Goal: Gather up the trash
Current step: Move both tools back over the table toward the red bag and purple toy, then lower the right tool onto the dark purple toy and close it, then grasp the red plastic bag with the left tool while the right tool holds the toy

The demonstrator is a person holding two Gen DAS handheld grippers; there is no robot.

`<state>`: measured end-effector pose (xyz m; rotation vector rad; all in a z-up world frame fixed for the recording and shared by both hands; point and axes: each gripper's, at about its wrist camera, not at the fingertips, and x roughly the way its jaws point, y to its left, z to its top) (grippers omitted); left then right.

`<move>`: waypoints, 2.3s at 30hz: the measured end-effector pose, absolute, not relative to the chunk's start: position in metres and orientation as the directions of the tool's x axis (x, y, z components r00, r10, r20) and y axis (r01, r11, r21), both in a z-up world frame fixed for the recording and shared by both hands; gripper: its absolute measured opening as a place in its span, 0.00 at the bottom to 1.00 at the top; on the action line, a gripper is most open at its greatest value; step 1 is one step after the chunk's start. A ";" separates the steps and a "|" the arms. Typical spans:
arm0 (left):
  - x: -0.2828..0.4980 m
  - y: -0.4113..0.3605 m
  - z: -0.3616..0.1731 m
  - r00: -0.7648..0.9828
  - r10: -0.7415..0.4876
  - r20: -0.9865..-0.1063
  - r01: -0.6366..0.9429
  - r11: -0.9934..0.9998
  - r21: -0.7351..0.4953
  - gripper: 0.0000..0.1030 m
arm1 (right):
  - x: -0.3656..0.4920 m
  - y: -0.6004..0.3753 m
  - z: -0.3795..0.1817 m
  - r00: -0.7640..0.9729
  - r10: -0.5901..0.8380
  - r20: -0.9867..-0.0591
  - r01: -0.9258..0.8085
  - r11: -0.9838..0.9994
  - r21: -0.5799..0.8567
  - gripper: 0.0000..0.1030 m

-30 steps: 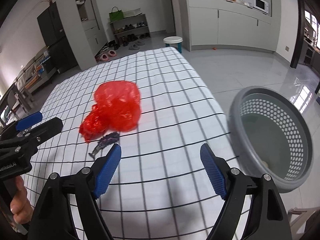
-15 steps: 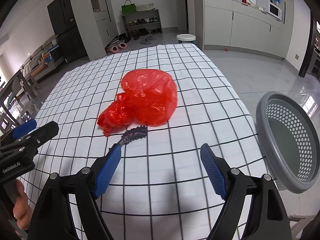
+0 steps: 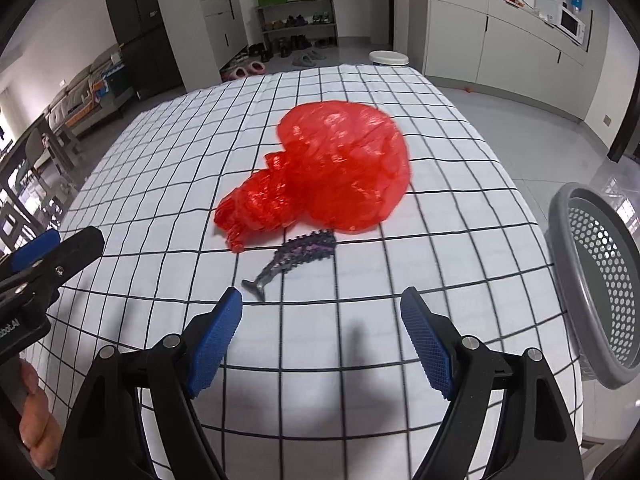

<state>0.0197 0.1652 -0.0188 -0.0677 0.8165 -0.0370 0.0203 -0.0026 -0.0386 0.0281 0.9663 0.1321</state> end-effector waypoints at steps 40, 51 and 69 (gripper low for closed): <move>0.040 0.139 -0.034 0.623 -0.126 -0.772 0.053 0.991 -0.119 0.92 | 0.057 -0.023 -0.067 0.499 0.114 -0.859 -0.006 0.992 0.128 0.14; 0.081 0.082 -0.040 0.590 -0.204 -0.782 0.185 0.976 -0.115 0.92 | 0.035 -0.076 -0.050 0.532 0.121 -0.838 0.068 0.980 0.185 0.14; 0.129 0.040 -0.071 0.579 -0.193 -0.792 0.223 0.972 -0.074 0.86 | 0.025 -0.110 -0.049 0.541 0.134 -0.830 0.114 0.966 0.230 0.14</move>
